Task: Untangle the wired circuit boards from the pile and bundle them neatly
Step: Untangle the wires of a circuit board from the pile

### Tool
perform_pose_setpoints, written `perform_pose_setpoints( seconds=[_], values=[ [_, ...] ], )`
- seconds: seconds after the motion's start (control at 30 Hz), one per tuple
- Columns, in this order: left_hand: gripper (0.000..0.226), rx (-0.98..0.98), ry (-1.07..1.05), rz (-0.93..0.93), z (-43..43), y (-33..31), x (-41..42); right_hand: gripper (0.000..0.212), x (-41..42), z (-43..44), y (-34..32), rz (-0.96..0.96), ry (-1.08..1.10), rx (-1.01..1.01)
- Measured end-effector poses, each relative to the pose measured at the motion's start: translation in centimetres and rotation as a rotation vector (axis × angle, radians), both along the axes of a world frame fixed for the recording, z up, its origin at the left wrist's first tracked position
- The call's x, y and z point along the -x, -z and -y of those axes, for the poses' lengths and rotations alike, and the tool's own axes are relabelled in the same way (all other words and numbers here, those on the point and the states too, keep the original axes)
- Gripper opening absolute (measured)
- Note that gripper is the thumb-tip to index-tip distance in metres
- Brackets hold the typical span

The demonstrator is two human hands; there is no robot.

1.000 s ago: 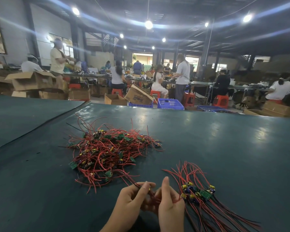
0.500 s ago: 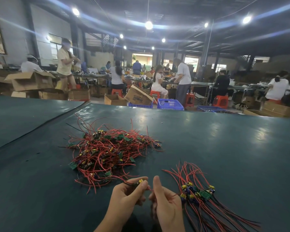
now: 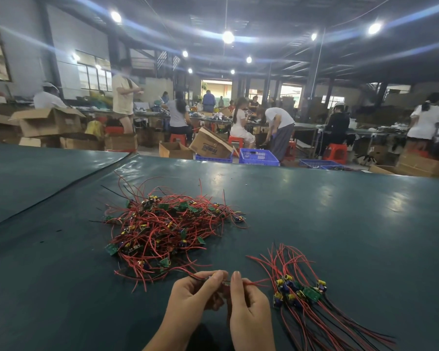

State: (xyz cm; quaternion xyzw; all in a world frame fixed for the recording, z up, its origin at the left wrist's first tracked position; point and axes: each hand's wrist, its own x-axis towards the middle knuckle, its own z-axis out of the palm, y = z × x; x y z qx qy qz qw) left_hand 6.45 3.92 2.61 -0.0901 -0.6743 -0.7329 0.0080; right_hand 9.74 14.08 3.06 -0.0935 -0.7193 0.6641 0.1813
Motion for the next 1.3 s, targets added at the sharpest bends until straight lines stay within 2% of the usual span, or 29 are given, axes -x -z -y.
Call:
perform_pose_setpoints(
  seconds=[0.37,0.6,0.7,0.83,1.0,1.17,1.23,1.3],
  values=[
    [0.024,0.021,0.028,0.002,0.2,0.5,0.1,0.035,0.0,0.1,0.4,-0.061,0.039,-0.119],
    [0.025,-0.029,0.111,0.0,0.3,-0.2,-0.1,0.059,0.5,-1.8,-0.6,0.014,0.068,0.046],
    [0.023,-0.173,0.151,0.078,0.3,-0.7,-0.1,0.056,0.6,-2.9,-0.8,0.051,0.106,0.067],
    [0.023,-0.266,0.172,0.106,0.6,-1.2,-0.1,0.057,0.9,-3.8,-0.6,0.049,0.171,0.112],
    [0.022,-0.318,0.168,0.12,0.5,-1.5,-0.1,0.057,1.5,-4.3,-0.1,-0.001,0.27,0.26],
    [0.021,-0.275,0.11,0.094,0.1,-1.2,-0.4,0.057,1.2,-3.1,-0.2,-0.037,0.312,0.411],
    [0.02,-0.27,0.073,0.102,0.0,-1.0,-0.3,0.056,1.0,-2.7,-0.1,-0.066,0.256,0.311],
    [0.022,-0.258,0.07,0.104,0.0,-0.9,-0.3,0.06,0.8,-1.8,0.3,-0.078,0.11,0.095]
  ],
)
